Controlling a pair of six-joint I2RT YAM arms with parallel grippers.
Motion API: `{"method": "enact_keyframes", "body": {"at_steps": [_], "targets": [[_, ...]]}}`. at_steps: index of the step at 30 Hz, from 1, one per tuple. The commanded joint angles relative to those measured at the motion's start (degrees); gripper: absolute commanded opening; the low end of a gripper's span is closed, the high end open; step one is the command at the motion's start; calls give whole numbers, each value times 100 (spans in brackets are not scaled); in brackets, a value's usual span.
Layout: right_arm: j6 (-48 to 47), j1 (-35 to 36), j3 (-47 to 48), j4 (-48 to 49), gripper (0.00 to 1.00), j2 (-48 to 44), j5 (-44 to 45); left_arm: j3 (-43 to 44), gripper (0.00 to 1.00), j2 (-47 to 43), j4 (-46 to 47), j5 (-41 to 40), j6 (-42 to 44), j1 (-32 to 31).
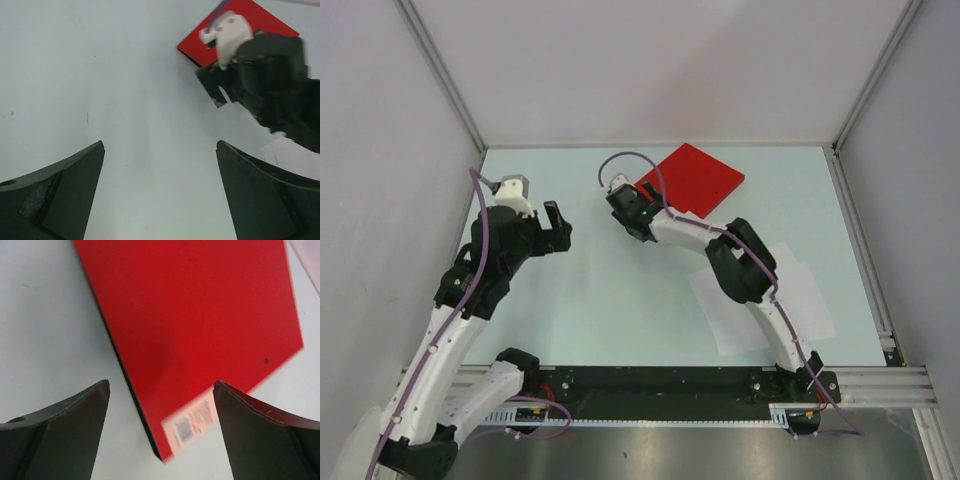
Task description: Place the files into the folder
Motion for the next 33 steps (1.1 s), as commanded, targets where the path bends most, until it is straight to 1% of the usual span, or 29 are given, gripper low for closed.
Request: {"method": "enact_keyframes", "body": {"at_steps": [1, 2, 4, 5, 7, 8, 11, 13, 14, 16, 18, 19, 20, 21, 22, 23, 24, 25, 26, 27, 28, 29, 30, 31, 32, 33], "targets": [[-1028, -21, 1166, -230, 83, 959, 583, -314, 100, -352, 85, 470, -228, 46], [-1081, -21, 1256, -221, 81, 1040, 574, -410, 100, -361, 155, 514, -254, 46], [-1248, -30, 1370, -142, 74, 1215, 592, -455, 100, -343, 199, 523, -237, 46], [-1283, -21, 1397, -141, 68, 1260, 592, -455, 100, -326, 208, 506, -211, 46], [-1345, -21, 1354, -98, 65, 1339, 627, -464, 100, -273, 269, 453, -176, 46], [-1362, -21, 1327, -89, 60, 1357, 662, -464, 100, -255, 287, 427, -141, 46], [-1441, -30, 1196, -10, 54, 1418, 846, -473, 100, -185, 384, 391, -97, 46], [-1520, -38, 1073, 243, 50, 1410, 978, -482, 100, -159, 454, 391, -96, 46], [-1538, -30, 968, 332, 45, 1392, 1057, -490, 99, -141, 480, 400, -105, 46], [-1608, -21, 879, 630, 41, 1375, 1119, -551, 100, -106, 577, 409, -149, 46], [-1687, -21, 774, 851, 35, 1366, 1163, -604, 100, -53, 603, 374, -350, 46], [-1740, -12, 756, 1130, 29, 1366, 1224, -631, 99, -18, 569, 330, -473, 46], [-1906, -3, 695, 1342, 11, 1357, 1442, -631, 100, 69, 560, 321, -770, 46], [-1986, 14, 538, 1544, 7, 1244, 1514, -648, 100, 122, 542, 312, -947, 72], [-2056, 40, 414, 1946, 3, 1138, 1645, -683, 99, 166, 533, 303, -1140, 98], [-2135, 58, 309, 2229, 0, 1041, 1725, -719, 100, 262, 542, 338, -1569, 194], [-2110, 67, 81, 2493, 0, 745, 1761, -771, 100, 307, 690, 417, -1773, 256], [-2005, 76, 18, 2495, 0, 602, 1743, -989, 100, 342, 848, 583, -1958, 361], [-1856, 58, -26, 2434, 0, 436, 1735, -1148, 100, 395, 1015, 967, -2386, 640], [-1420, 58, -44, 2303, 0, 312, 1708, -1341, 100, 517, 1234, 1363, -2634, 800], [-1180, 50, -62, 1858, 0, 33, 1586, -1856, 100, 614, 1932, 1680, -2880, 958], [-969, 41, -131, 1715, 0, -118, 1559, -2131, 100, 728, 2366, 1988, -3439, 1212], [-602, 32, -236, 1626, 0, -259, 1533, -2386, 100, 1112, 3327, 2574, -3741, 1293], [-406, 23, -429, 1538, 0, -582, 1428, -2789, 100, 1342, 3946, 2780, -4153, 1320], [-161, 6, -518, 1442, 0, -725, 1366, -2898, 99, 1597, 4448, 2991, -4296, 1294], [7, -3, -614, 1327, 0, -900, 1261, -2916, 100, 1947, 5149, 3228, -4367, 1259]]}}
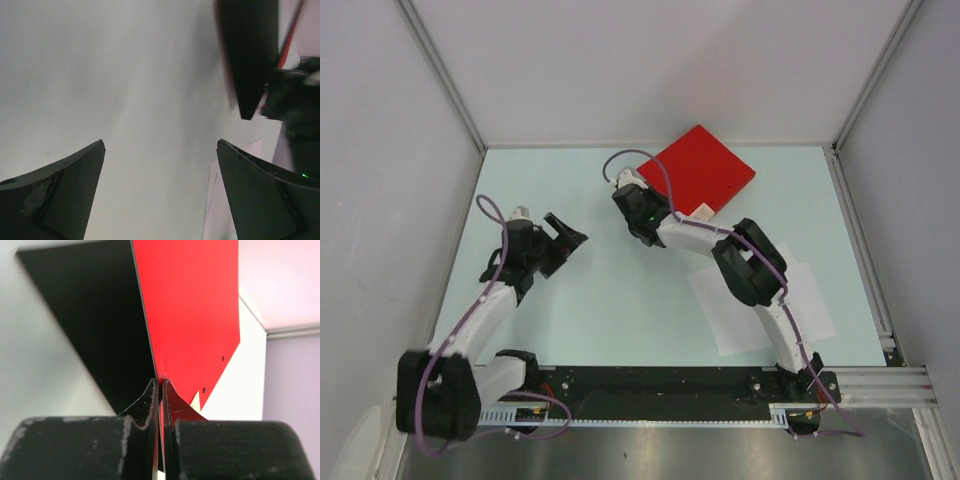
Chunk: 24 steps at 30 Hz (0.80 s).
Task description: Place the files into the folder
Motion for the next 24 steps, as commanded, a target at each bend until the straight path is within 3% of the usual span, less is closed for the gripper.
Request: {"method": "enact_keyframes", "body": {"at_steps": [1, 4, 8, 13, 16, 21, 24], "targets": [[1629, -64, -302, -288, 0, -1258, -359, -262, 100, 1506, 2680, 1527, -1326, -9], [2209, -126, -584, -553, 0, -1750, -588, 441, 100, 2685, 2865, 1834, -1167, -307], [3026, -336, -1127, -772, 0, -2531, -1054, 751, 100, 3601, 3602, 2020, -1772, -693], [3363, -495, -1472, -764, 0, -2920, -1450, 900, 99, 4123, 4824, 1784, -2318, -1265], [3513, -521, -1683, -712, 0, -3122, -1529, 1400, 100, 4289, 4273, 1311, -2143, -1581], [3881, -557, -2017, -641, 0, -3578, -1670, 2603, 99, 5297, 3419, 957, -2177, -1776], [4083, -574, -2368, -527, 0, -3965, -1696, 3157, 93, 5834, 3278, 895, -2247, -1802]]}}
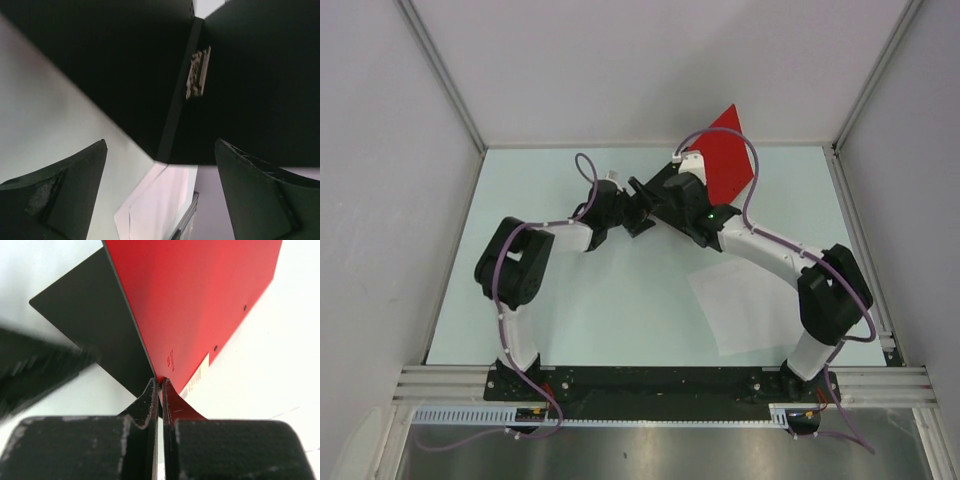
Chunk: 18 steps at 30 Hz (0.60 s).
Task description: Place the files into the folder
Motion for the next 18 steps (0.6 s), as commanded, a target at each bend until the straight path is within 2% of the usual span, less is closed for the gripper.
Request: {"method": "enact_keyframes", "body": {"at_steps": [1, 3, 4, 7, 10, 14, 17, 18], "targets": [[675, -58, -364, 297, 0, -866, -182, 803, 92, 748, -341, -259, -215, -1], [762, -137, -496, 315, 0, -981, -199, 1180, 83, 951, -587, -110, -224, -36], [850, -172, -567, 324, 0, -1043, -260, 1243, 83, 1021, -736, -118, -189, -80], [1043, -366, -813, 376, 0, -1236, -498, 998, 86, 812, -711, -486, -171, -229], [1123, -542, -945, 394, 0, -1342, -691, 936, 92, 776, -790, -461, -259, -309], [1158, -665, -998, 447, 0, -1421, -806, 673, 97, 767, -368, -478, -584, -476], [1202, -726, -1007, 438, 0, -1491, -964, 953, 96, 1160, -273, -417, -646, -520], [1202, -735, -1016, 412, 0, -1544, -973, 1128, 90, 1275, -211, -373, -750, -503]]}}
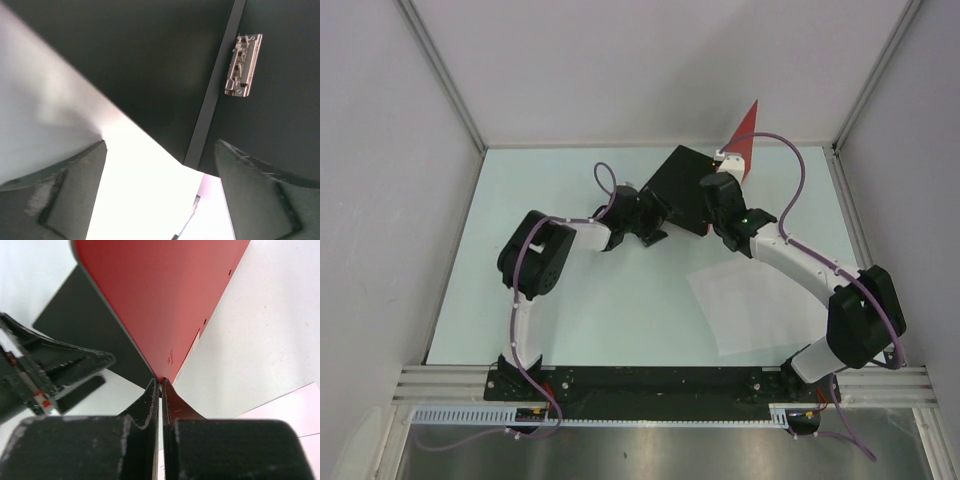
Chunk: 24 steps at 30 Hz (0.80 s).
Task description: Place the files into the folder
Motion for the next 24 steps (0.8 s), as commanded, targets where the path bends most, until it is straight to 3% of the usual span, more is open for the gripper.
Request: {"method": "enact_keyframes", "body": {"at_steps": [1, 2, 3, 5, 6, 8, 9, 15, 20, 24], "targets": [[267, -51, 18, 296, 0, -403, -236, 386, 86, 356, 292, -32, -345, -52], [276, -69, 9, 261, 0, -430, -245, 430, 80, 435, 380, -101, -380, -43], [293, -77, -8, 243, 0, -456, -289, 431, 63, 471, 459, -146, -363, -9], [337, -209, -139, 269, 0, -561, -394, 343, 44, 375, 626, -425, -162, 106], [398, -279, -210, 287, 0, -605, -551, 299, 28, 157, 540, -532, 222, 193], [425, -437, -455, 453, 0, -720, -763, 281, 14, -116, 118, -751, 716, 281], [434, -490, -543, 549, 0, -737, -1025, 185, 0, -300, -5, -970, 1171, 369], [574, -605, -1177, 1183, 0, -623, -1844, -1422, 0, -2216, 82, -2077, 2238, 607], [873, -482, -1423, 1719, 0, -177, -2397, -2765, 0, -3954, -445, -2923, 2581, 668], [1250, -175, -1485, 2087, 0, 386, -2794, -3312, 0, -4696, -1470, -3344, 2503, 765]]}}
